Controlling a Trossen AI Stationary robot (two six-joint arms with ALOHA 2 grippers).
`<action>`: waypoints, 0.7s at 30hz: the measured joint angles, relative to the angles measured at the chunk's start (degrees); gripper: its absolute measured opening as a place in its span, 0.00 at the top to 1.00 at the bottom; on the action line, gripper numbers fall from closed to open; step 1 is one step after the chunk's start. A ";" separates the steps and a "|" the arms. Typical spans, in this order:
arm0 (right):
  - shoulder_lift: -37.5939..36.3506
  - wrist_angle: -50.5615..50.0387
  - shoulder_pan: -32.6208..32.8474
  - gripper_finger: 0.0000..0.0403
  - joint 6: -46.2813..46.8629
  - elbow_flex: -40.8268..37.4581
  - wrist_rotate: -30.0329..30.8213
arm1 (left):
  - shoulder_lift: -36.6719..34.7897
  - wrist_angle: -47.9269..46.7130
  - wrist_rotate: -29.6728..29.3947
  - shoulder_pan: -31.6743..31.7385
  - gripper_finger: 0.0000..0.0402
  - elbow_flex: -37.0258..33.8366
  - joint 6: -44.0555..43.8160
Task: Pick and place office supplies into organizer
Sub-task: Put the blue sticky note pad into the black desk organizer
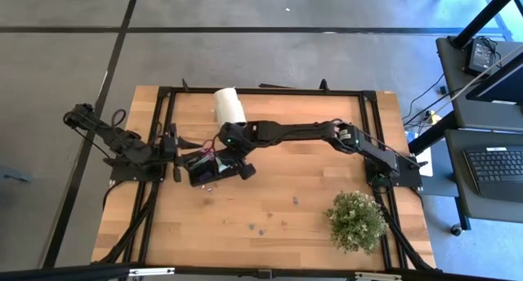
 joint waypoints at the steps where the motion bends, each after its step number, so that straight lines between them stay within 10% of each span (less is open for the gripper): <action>1: 0.24 -0.02 -0.02 0.99 -0.01 0.00 -0.27 | 0.00 -0.76 0.04 0.00 0.76 0.00 -0.47; 21: 5.25 1.41 -0.37 0.99 0.10 0.02 -2.16 | 0.00 -3.01 0.01 0.00 0.76 0.00 -5.30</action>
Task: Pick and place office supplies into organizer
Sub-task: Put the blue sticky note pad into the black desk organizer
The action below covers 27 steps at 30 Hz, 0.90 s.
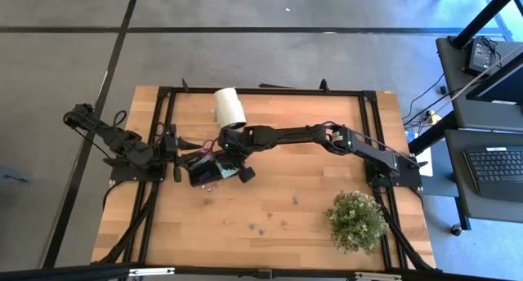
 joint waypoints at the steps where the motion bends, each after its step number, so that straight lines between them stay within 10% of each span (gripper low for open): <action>1: 0.01 0.21 -0.03 0.99 0.00 0.00 0.82 | 0.00 0.03 0.00 0.00 0.76 0.00 0.00; 27: 0.03 3.10 -0.51 0.68 -0.02 -0.04 7.88 | 0.00 0.02 0.01 0.00 0.76 0.00 0.02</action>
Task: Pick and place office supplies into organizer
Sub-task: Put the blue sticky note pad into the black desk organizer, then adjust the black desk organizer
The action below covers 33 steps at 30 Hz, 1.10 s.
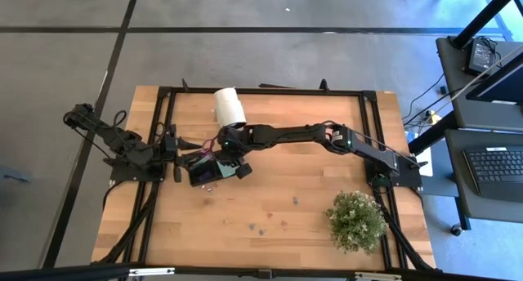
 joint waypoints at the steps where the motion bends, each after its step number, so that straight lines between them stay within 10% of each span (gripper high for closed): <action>1: 0.00 0.06 0.00 0.65 0.02 0.00 0.47 | 0.00 0.00 0.00 0.00 0.76 0.00 -0.01; 15: -5.36 -9.02 2.61 0.48 3.64 -0.02 0.40 | 0.00 -0.03 0.02 0.00 0.76 0.00 0.00; 33: -13.20 -41.61 12.02 0.48 33.40 0.02 0.52 | 0.00 -2.88 4.56 0.00 0.76 0.02 -0.18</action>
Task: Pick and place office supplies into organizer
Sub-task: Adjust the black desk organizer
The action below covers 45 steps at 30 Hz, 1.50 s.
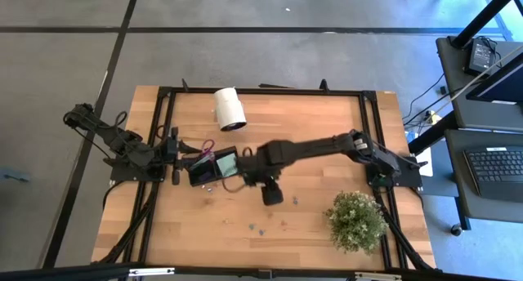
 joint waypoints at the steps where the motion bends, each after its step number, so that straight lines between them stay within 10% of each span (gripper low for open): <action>1: 0.00 -1.92 0.97 0.48 1.87 0.00 0.00 | 0.00 -0.14 0.04 0.00 0.76 0.00 -0.29; 17: -3.87 -4.68 13.16 0.48 20.67 -7.10 11.62 | 0.00 -1.88 15.71 0.00 0.76 0.00 -5.75; 33: -35.38 56.41 13.35 0.48 19.04 -62.49 18.31 | 1.92 -1.72 17.83 0.00 0.75 0.00 -2.01; 45: -48.47 88.00 6.71 0.48 9.30 -88.13 22.43 | 20.26 10.57 20.80 0.00 0.64 0.13 5.71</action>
